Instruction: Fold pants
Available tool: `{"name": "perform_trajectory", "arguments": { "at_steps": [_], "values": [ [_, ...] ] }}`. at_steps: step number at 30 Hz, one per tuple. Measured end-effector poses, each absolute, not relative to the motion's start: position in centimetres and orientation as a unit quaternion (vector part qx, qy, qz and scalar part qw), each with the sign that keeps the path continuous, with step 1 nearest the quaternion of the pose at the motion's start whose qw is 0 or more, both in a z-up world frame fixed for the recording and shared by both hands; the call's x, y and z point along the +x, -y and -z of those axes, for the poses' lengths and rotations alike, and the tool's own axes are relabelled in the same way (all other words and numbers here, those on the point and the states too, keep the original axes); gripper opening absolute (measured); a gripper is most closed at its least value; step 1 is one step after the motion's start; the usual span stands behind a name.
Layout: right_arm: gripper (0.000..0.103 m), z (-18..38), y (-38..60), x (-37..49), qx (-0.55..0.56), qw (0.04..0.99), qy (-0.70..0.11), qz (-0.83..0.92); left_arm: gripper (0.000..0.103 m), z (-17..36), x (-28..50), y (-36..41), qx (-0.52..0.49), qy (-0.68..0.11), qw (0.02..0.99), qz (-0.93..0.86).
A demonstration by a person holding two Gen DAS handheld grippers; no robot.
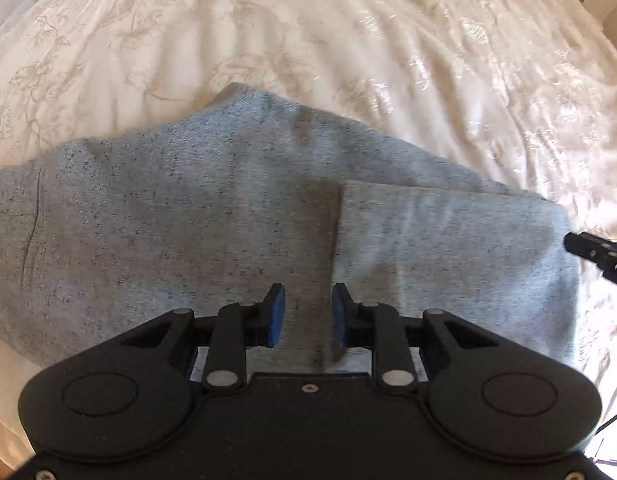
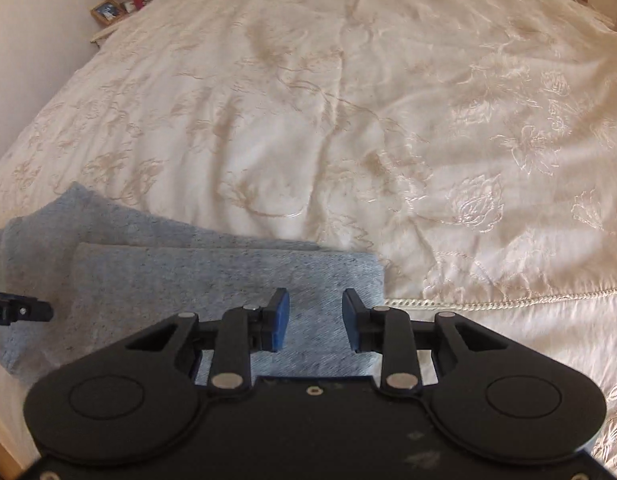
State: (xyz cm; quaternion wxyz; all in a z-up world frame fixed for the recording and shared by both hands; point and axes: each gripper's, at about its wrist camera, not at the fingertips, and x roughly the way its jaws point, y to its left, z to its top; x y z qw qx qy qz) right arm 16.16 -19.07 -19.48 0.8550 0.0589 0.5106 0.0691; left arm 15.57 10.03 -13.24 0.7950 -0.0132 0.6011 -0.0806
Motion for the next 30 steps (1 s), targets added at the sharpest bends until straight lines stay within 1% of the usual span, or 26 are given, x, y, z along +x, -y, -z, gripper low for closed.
{"name": "perform_trajectory", "arguments": {
  "at_steps": [3,7,10,12,18,30],
  "values": [
    [0.032,19.1,17.8,13.5,0.048,0.853,-0.511,-0.099,0.035,13.8,14.3,-8.3,-0.003,-0.605,0.791,0.094],
    [0.031,20.9,16.7,10.1,0.029,0.827,-0.548,-0.12,0.035,16.2,12.6,-7.7,0.006,-0.633,0.77,0.075],
    [0.029,22.4,16.8,7.9,0.018,0.812,-0.571,-0.118,0.042,17.3,11.8,-8.4,-0.002,-0.64,0.766,0.062],
    [0.029,22.8,16.8,7.5,0.015,0.811,-0.572,-0.12,0.042,17.7,11.9,-8.8,-0.021,-0.643,0.764,0.054],
    [0.03,23.0,16.5,8.2,0.01,0.808,-0.576,-0.126,0.042,16.2,11.8,-10.4,-0.056,-0.638,0.768,0.027],
    [0.03,22.2,16.9,7.3,0.007,0.809,-0.574,-0.128,0.041,11.9,7.0,-17.0,-0.103,-0.614,0.78,-0.061]
  ]
}}
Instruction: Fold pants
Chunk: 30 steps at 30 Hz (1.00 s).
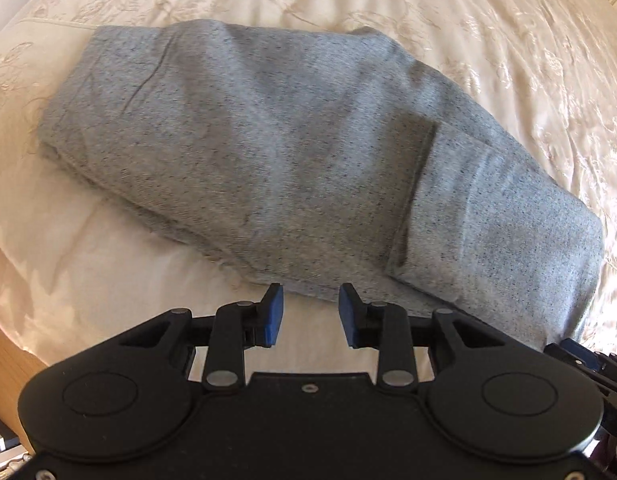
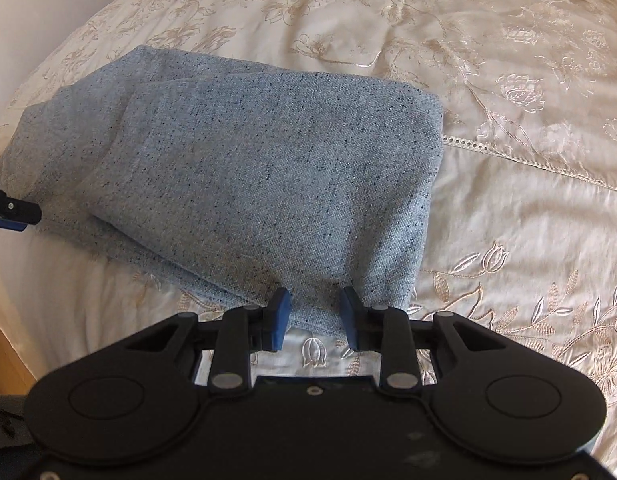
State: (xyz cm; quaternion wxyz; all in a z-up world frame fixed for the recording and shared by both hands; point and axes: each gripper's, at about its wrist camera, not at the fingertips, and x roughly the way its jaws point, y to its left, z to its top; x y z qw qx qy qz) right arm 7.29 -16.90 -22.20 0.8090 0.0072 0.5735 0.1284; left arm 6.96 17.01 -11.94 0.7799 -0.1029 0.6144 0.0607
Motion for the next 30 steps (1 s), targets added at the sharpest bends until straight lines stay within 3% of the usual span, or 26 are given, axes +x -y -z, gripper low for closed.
{"name": "perform_trajectory", "arguments": {
  "at_steps": [13,26,30],
  "values": [
    [0.032,18.2,13.4,5.9,0.036,0.822,-0.561,-0.095,0.041,11.4,7.3,-25.6,-0.118,-0.586,0.796,-0.093],
    [0.032,14.7,-1.2,6.8,0.039,0.827,-0.551,-0.099,0.042,11.7,9.8,-38.9,-0.137,-0.564,0.812,-0.066],
    [0.032,14.1,-5.1,6.7,0.039,0.828,-0.55,-0.1,0.046,11.8,11.0,-41.2,-0.133,-0.556,0.819,-0.044]
  ]
}}
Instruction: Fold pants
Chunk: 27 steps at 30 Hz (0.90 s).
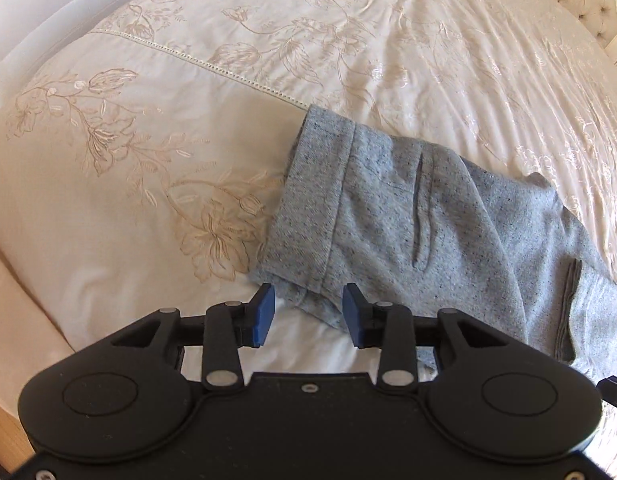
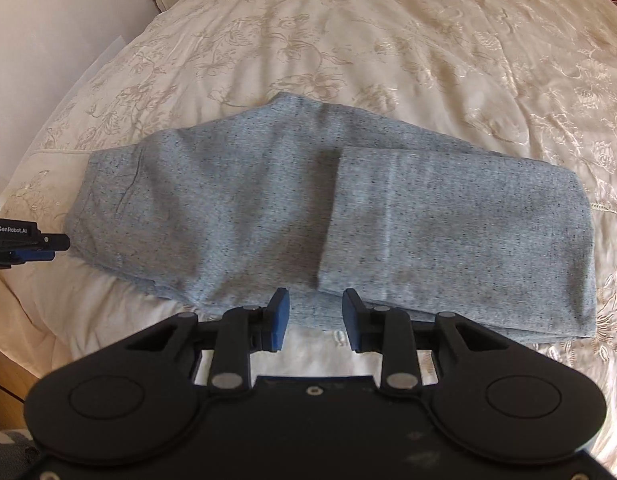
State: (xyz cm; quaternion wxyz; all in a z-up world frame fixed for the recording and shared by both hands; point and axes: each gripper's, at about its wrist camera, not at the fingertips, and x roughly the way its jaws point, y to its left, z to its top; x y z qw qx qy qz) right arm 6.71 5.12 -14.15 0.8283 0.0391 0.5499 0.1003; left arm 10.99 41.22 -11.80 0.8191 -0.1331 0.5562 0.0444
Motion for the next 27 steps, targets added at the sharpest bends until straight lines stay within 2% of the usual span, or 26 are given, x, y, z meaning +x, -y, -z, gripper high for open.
{"name": "perform_trajectory", "arguments": {
  "at_steps": [4,6,8,10,13,16,19,21,24,25,26,27],
  "values": [
    [0.032,14.1,-8.3,6.7,0.033,0.827,-0.552,-0.099,0.047,12.9,12.3,-42.3,-0.126,-0.565,0.815,-0.021],
    [0.032,13.9,-9.4,6.8,0.027,0.828,-0.552,-0.098,0.051,13.6,12.9,-42.6,-0.123,-0.573,0.81,-0.017],
    [0.032,13.6,-10.3,6.8,0.021,0.83,-0.55,-0.095,0.062,14.7,13.5,-43.0,-0.124,-0.579,0.805,-0.016],
    [0.032,13.2,-10.7,6.6,0.019,0.831,-0.548,-0.091,0.066,15.9,13.9,-43.4,-0.133,-0.592,0.795,-0.009],
    [0.032,12.9,-10.9,6.5,0.017,0.832,-0.548,-0.083,0.078,17.3,14.3,-43.9,-0.151,-0.604,0.783,0.005],
    [0.032,12.9,-11.0,6.6,0.014,0.831,-0.55,-0.076,0.084,18.2,14.4,-43.6,-0.145,-0.605,0.782,0.021],
    [0.032,13.0,-11.4,6.7,0.011,0.83,-0.553,-0.072,0.098,18.7,14.8,-43.1,-0.151,-0.606,0.78,0.038],
    [0.032,13.0,-11.5,6.8,0.009,0.828,-0.556,-0.071,0.101,19.1,15.1,-42.5,-0.149,-0.603,0.783,0.039],
    [0.032,13.2,-11.7,6.9,0.008,0.827,-0.558,-0.069,0.098,19.2,15.4,-41.6,-0.154,-0.591,0.792,0.032],
    [0.032,13.3,-11.7,7.0,0.009,0.826,-0.559,-0.068,0.084,19.1,15.4,-41.5,-0.159,-0.585,0.794,0.037],
    [0.032,13.4,-11.8,7.0,0.01,0.826,-0.56,-0.066,0.061,18.8,15.4,-41.3,-0.162,-0.582,0.795,0.045],
    [0.032,13.4,-11.7,7.1,0.01,0.826,-0.561,-0.065,0.051,18.3,15.5,-41.1,-0.168,-0.576,0.797,0.062]
  ]
}}
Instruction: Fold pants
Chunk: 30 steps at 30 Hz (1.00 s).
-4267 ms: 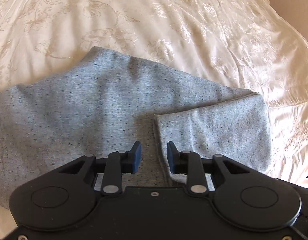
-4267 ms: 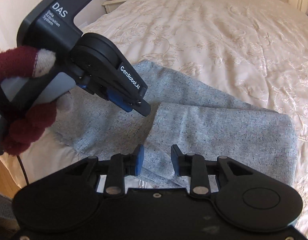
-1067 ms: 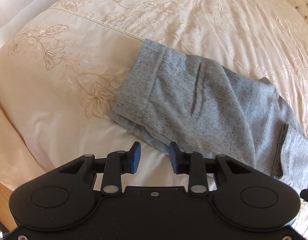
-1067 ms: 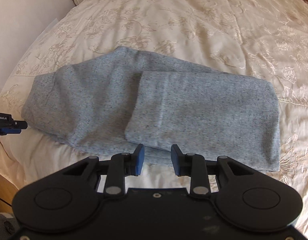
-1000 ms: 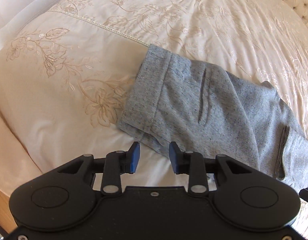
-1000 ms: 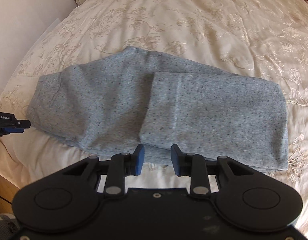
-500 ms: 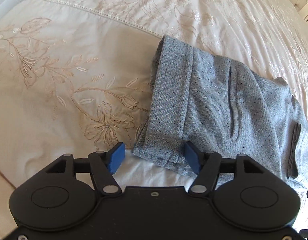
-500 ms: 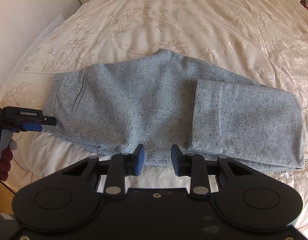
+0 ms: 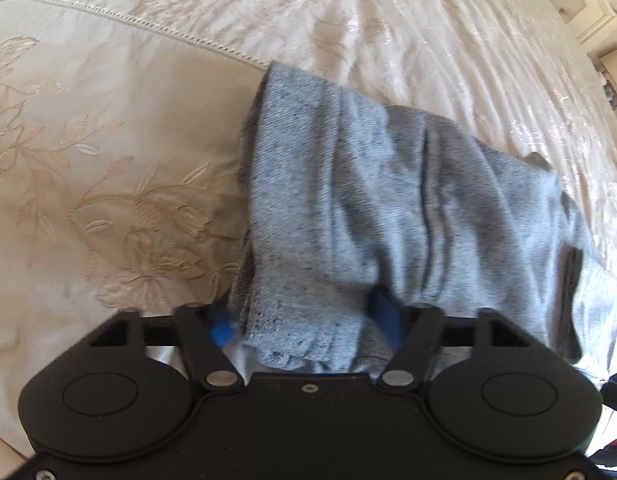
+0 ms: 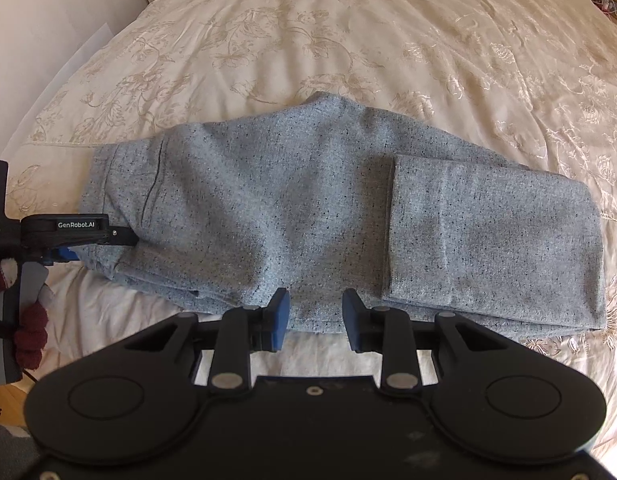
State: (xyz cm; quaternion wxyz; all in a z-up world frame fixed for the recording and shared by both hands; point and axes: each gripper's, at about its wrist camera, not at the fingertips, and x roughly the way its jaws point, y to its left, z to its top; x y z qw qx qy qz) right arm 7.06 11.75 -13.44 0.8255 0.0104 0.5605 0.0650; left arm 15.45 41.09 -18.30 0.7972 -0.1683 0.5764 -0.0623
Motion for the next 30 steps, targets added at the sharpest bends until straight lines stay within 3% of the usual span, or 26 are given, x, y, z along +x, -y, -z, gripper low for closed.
{"name": "perform_trajectory", "arguments": {
  "at_steps": [2,13,17,30],
  "values": [
    [0.031,13.5,-11.6,7.2,0.012,0.826,-0.561,-0.061,0.04,17.1,15.3,-40.7,-0.157,-0.565,0.807,0.072],
    [0.029,17.1,-8.3,10.1,0.015,0.836,-0.548,0.018,0.037,13.0,15.0,-41.6,-0.159,-0.541,0.82,0.096],
    [0.002,20.8,-8.6,9.5,0.011,0.797,-0.603,-0.02,0.036,11.9,15.1,-41.0,-0.145,-0.531,0.828,0.102],
    [0.002,24.5,-7.8,6.8,0.017,0.803,-0.591,-0.072,0.035,5.2,13.8,-34.9,-0.07,-0.467,0.87,0.143]
  ]
}}
